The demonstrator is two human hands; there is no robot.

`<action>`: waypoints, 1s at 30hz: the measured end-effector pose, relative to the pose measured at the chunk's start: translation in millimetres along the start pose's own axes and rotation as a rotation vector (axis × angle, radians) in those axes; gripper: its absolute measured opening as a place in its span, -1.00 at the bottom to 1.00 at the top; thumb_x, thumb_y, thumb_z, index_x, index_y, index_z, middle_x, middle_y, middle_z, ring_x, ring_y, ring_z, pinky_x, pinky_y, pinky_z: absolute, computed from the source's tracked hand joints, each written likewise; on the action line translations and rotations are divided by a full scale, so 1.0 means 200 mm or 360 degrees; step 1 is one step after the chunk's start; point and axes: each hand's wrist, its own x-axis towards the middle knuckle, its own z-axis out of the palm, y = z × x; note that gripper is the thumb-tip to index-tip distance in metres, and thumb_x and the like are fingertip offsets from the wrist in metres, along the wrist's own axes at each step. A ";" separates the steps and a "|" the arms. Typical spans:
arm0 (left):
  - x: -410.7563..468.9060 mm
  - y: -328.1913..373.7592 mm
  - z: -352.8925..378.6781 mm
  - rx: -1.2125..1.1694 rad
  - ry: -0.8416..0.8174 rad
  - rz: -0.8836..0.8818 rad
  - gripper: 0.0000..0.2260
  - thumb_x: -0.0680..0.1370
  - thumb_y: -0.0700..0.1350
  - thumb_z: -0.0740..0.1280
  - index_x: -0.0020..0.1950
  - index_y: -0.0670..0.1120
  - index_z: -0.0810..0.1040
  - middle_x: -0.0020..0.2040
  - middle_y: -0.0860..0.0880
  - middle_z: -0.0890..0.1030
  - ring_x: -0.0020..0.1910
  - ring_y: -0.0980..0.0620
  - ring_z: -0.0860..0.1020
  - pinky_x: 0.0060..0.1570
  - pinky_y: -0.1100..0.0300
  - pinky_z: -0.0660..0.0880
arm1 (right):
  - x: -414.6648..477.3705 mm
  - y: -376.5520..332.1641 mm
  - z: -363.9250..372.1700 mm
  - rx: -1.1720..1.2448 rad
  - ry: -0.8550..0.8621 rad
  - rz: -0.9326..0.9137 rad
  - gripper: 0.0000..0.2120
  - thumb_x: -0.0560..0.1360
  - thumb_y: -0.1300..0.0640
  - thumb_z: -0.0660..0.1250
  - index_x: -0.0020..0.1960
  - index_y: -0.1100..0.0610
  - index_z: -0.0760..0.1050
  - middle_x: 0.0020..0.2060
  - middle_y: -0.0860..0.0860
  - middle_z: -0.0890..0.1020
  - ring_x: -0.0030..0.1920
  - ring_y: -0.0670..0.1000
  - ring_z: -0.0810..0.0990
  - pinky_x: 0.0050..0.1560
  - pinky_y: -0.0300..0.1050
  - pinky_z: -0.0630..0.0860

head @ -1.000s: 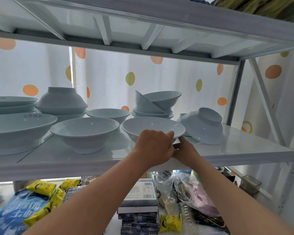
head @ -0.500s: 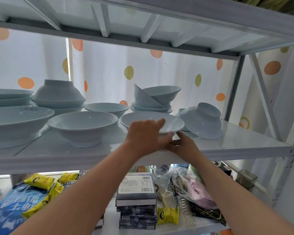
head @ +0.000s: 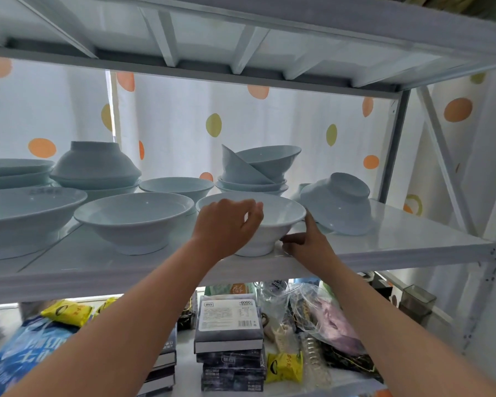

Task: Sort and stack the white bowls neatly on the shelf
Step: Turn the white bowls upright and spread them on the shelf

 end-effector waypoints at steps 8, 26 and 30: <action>0.04 0.14 0.00 0.0230 0.0052 0.0155 -0.46 0.45 0.25 -0.10 -0.26 -0.07 0.52 -0.36 -0.04 0.60 -0.33 -0.10 0.56 -0.32 0.18 0.34 | 0.02 0.02 -0.02 0.0037 0.0158 -0.0031 -0.29 0.46 0.42 0.16 0.50 -0.03 0.07 -0.03 0.07 0.64 -0.04 0.00 0.62 0.10 0.06 0.55; 0.34 0.79 0.48 0.0449 0.0262 0.0182 -0.79 0.42 -0.05 0.23 -0.33 -0.12 0.55 -0.45 -0.07 0.54 -0.41 -0.09 0.50 -0.35 0.14 0.41 | 0.53 0.34 -0.74 -0.0519 0.0602 -0.0130 -0.25 0.29 -0.22 0.45 0.39 -0.01 0.30 0.34 0.18 0.39 0.34 0.20 0.33 0.29 0.02 0.32; 0.36 0.86 0.64 0.0456 0.0191 -0.0015 -0.77 0.41 -0.04 0.18 -0.33 -0.09 0.55 -0.48 -0.04 0.53 -0.42 -0.07 0.52 -0.43 0.20 0.42 | 0.63 0.40 -0.75 -0.0331 0.0379 -0.0110 -0.13 0.24 -0.27 0.46 0.43 -0.03 0.20 0.31 0.16 0.41 0.31 0.19 0.38 0.25 0.02 0.35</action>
